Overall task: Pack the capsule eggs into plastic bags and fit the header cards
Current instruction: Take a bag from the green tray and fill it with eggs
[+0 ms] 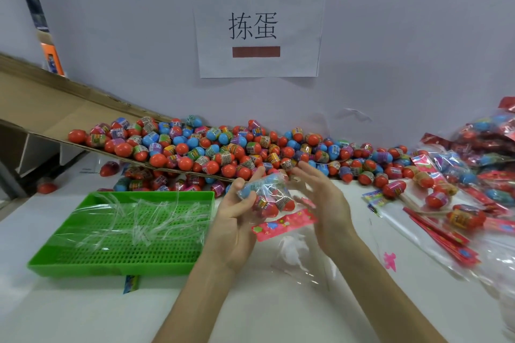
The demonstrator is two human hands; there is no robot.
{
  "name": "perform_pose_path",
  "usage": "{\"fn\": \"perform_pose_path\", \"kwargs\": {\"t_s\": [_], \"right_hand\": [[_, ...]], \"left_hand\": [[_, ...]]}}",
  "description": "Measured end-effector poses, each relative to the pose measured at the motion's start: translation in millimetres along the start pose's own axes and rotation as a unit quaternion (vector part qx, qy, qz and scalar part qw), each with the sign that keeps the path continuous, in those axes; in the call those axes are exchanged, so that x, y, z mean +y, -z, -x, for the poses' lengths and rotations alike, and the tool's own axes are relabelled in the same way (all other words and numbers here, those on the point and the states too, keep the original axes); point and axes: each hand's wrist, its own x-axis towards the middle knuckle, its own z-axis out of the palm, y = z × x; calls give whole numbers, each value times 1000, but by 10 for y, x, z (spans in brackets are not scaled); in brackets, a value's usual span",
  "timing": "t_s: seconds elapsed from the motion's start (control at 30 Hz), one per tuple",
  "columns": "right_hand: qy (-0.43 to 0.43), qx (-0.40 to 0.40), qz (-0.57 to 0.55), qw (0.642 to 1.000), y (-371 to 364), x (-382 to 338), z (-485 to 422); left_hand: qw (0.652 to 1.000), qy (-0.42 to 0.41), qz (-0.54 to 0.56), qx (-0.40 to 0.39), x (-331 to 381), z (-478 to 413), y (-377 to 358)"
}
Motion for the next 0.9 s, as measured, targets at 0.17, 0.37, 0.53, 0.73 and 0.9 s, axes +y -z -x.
{"fn": "perform_pose_path", "kwargs": {"t_s": [0.17,0.37,0.53,0.73,0.9], "right_hand": [[281,-135,273,910,-24,21,114],[205,-317,444,813,-99,242,157],[231,-268,387,851,-100,223,133],[222,-185,271,918,-80,202,97],[132,-54,187,972,-119,192,59]], "left_hand": [[997,-34,-32,56,11,-29,15],[991,-17,5,131,25,-46,120],[990,-8,29,137,53,-70,118],[991,-13,9,132,92,-38,113],[996,-29,-63,62,55,-14,9]]}}
